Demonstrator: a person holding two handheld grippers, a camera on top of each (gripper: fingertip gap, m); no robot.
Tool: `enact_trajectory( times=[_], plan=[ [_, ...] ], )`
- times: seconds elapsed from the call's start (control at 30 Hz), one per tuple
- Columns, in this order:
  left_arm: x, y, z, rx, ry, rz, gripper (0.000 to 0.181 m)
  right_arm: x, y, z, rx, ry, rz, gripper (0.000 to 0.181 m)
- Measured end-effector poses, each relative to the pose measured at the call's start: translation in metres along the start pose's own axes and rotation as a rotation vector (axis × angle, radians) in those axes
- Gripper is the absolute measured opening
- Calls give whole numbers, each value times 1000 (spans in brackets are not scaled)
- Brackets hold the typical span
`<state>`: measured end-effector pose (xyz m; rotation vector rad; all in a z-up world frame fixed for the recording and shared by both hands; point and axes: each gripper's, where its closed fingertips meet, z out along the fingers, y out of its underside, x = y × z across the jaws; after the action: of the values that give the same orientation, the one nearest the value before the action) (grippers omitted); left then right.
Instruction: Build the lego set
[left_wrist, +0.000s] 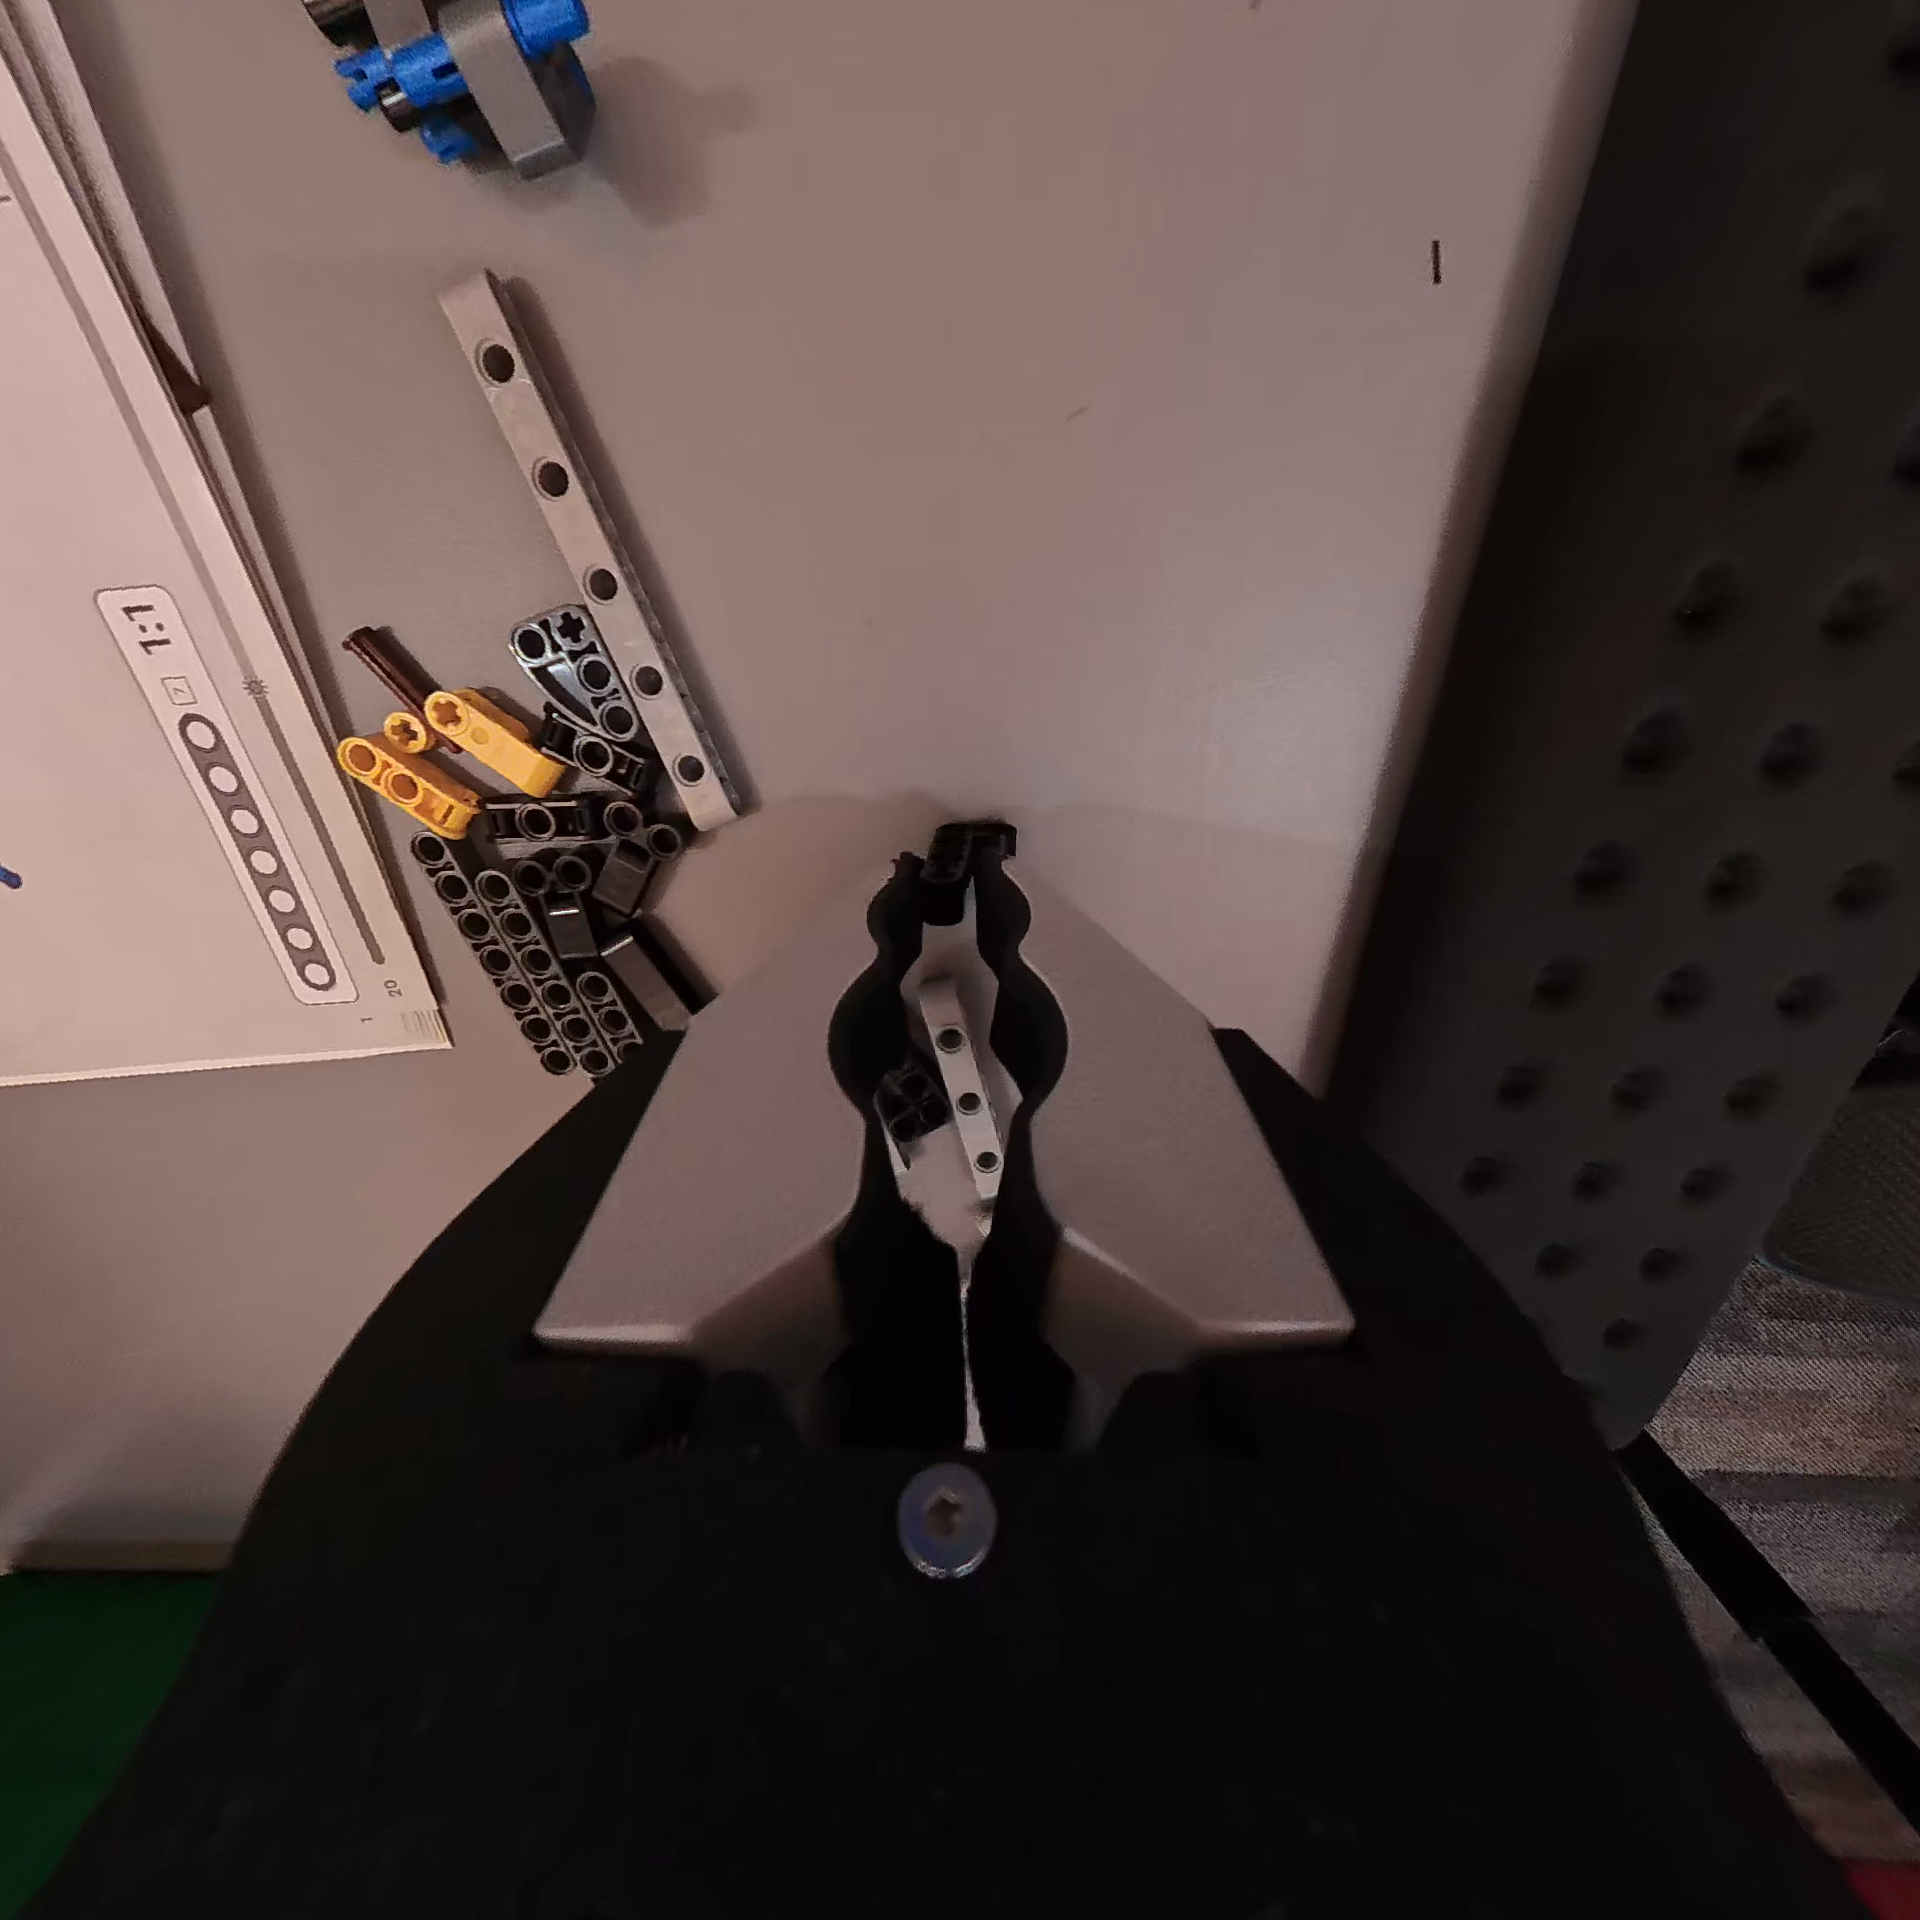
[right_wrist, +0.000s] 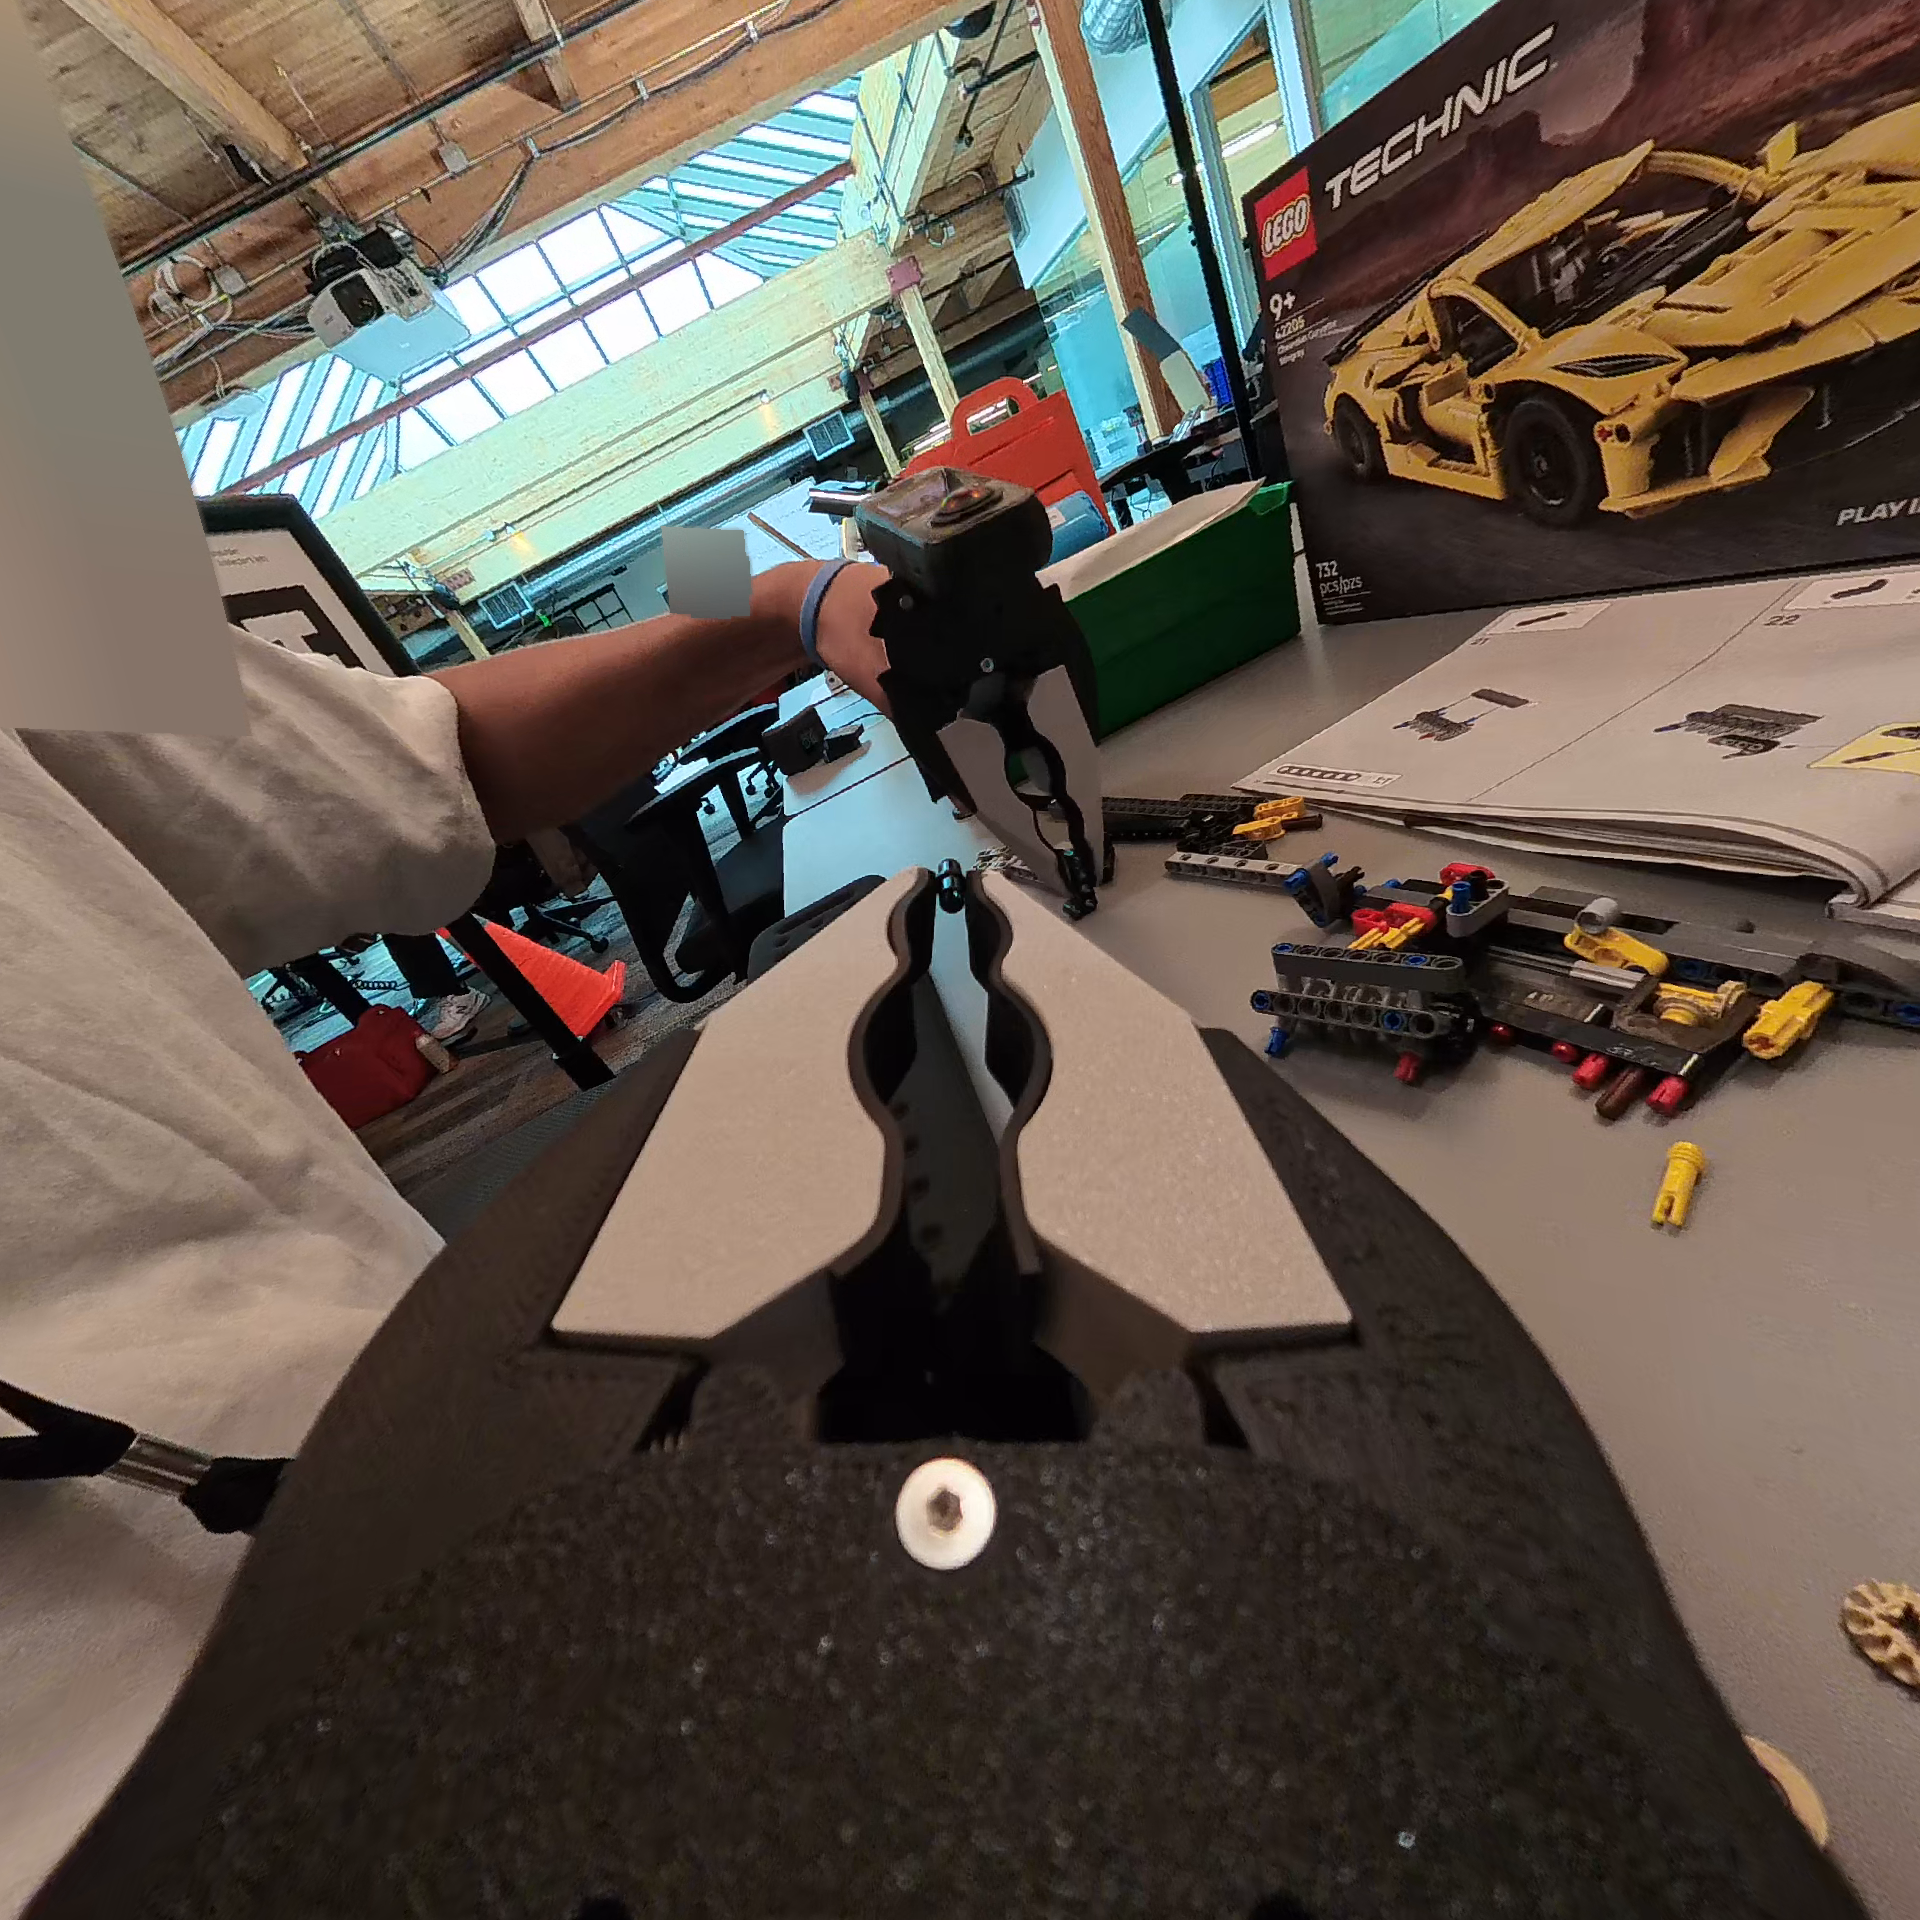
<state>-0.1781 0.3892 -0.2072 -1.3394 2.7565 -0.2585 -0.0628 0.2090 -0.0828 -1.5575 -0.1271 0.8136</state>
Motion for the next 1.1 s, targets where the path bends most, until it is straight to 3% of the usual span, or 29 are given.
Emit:
enact_trajectory(
  times=[0.43,0.57,0.63,0.77,0.83,0.9,0.97,1.1],
  plan=[
    [-2,-2,2,6,-23,30,6,0,0,0,1,-2,1,5],
    [-6,-7,2,20,-111,115,6,0,-1,-1,5,-4,0,5],
    [-7,-34,-9,188,-168,104,6,0,-1,-2,11,-5,2,5],
    [-13,-131,-87,854,-379,17,7,5,-8,-4,32,28,-16,5],
    [-10,-161,-112,1073,-421,6,6,14,-16,-3,36,64,-23,5],
    [-23,-181,-121,1172,-536,7,6,29,-27,-1,23,110,-34,5],
    [-43,-189,-117,1182,-650,1,7,51,-37,2,-18,188,-86,5],
    [-66,-188,-98,1176,-665,-68,7,89,-43,13,-82,268,-142,4]
  ],
)
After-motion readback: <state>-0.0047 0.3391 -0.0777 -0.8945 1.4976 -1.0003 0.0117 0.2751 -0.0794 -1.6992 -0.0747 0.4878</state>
